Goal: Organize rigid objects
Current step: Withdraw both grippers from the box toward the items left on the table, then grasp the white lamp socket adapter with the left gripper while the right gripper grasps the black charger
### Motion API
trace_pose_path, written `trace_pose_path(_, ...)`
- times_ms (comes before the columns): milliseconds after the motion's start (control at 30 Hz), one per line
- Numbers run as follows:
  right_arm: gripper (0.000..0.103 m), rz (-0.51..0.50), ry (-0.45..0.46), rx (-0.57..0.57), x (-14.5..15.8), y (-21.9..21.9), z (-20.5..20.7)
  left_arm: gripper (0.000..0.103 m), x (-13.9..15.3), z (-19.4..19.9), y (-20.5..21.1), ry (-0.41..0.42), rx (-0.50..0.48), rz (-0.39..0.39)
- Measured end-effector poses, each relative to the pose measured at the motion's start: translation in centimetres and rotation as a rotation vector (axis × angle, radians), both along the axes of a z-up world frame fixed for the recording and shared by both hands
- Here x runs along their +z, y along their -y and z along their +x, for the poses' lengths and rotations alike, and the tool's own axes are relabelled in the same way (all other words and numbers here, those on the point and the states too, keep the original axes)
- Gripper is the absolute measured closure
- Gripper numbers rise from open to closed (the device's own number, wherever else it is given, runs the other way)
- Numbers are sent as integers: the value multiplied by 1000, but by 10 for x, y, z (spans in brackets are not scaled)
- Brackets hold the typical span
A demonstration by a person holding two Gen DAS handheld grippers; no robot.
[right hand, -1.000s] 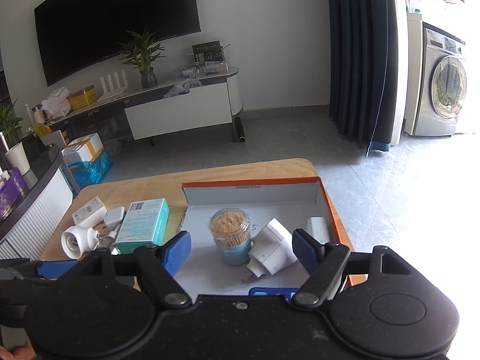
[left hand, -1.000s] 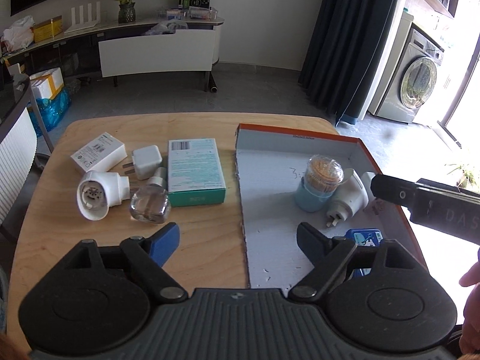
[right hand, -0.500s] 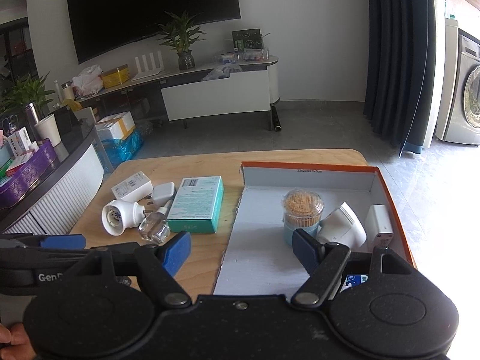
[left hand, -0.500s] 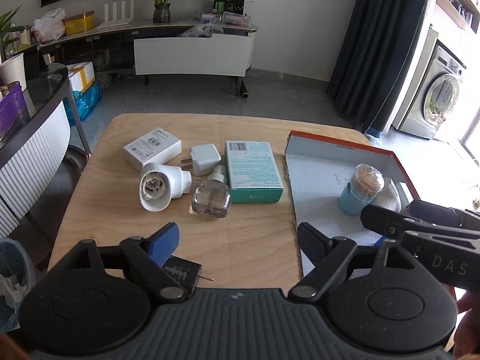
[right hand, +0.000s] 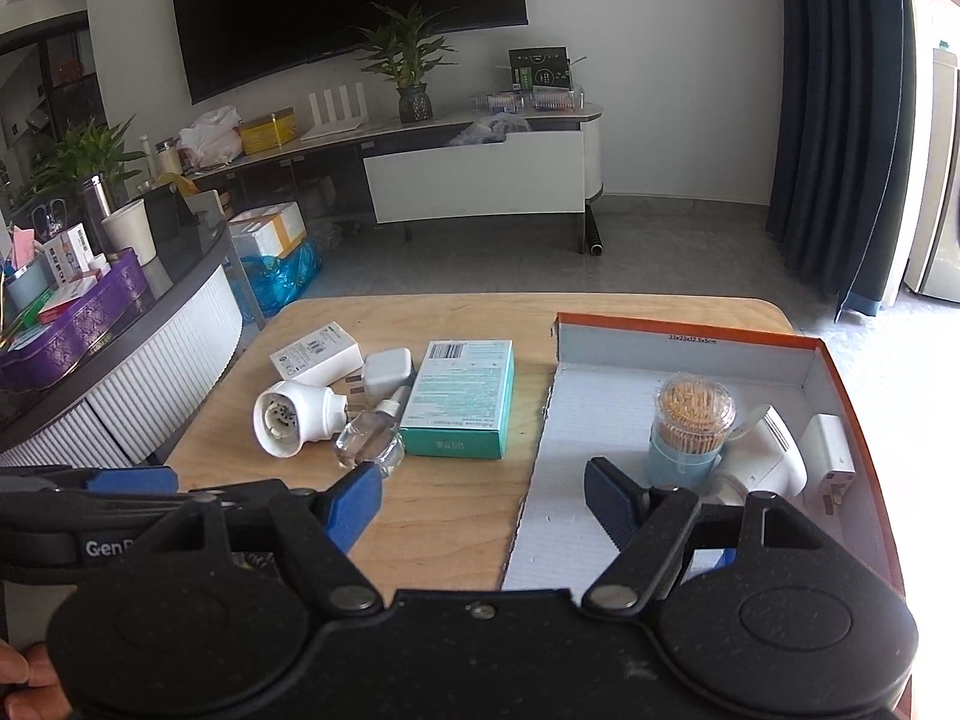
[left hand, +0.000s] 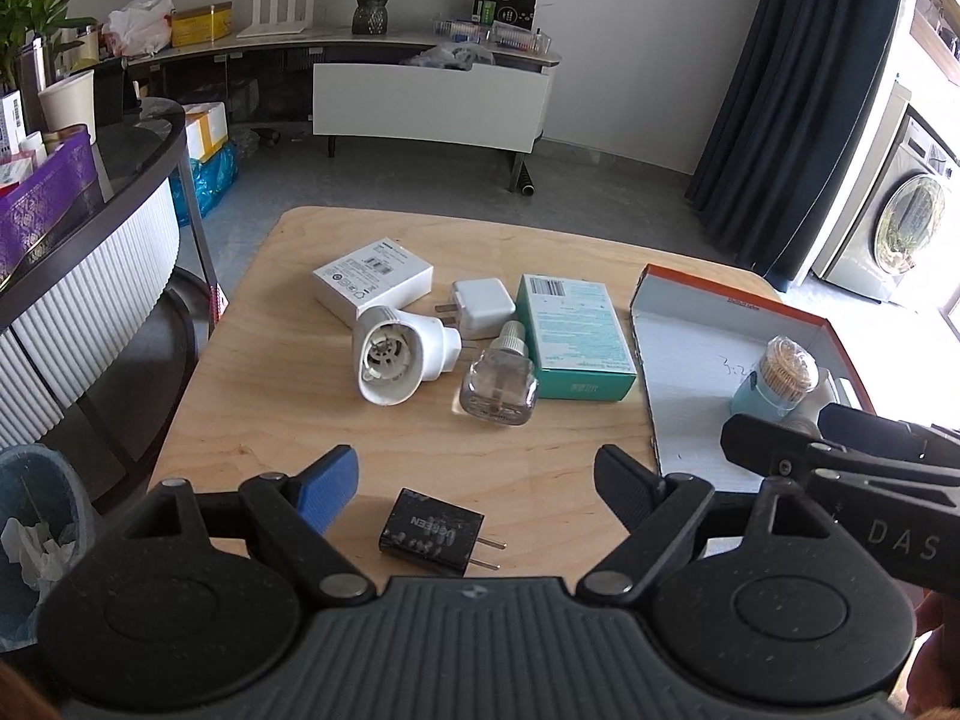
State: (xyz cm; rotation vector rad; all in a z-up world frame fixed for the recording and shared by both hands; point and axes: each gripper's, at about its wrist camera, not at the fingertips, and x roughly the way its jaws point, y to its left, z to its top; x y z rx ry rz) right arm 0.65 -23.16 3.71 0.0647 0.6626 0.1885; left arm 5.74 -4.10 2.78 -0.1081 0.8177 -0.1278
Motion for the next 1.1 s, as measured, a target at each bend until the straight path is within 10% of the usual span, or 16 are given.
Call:
trace_pose_path(567, 15, 27, -18, 35, -11, -14, -1, 8, -29, 50, -41, -26, 62, 23)
trace_pose_path(1100, 15, 40, -71, 54, -34, -22, 13, 13, -67, 103, -33, 24, -75, 124)
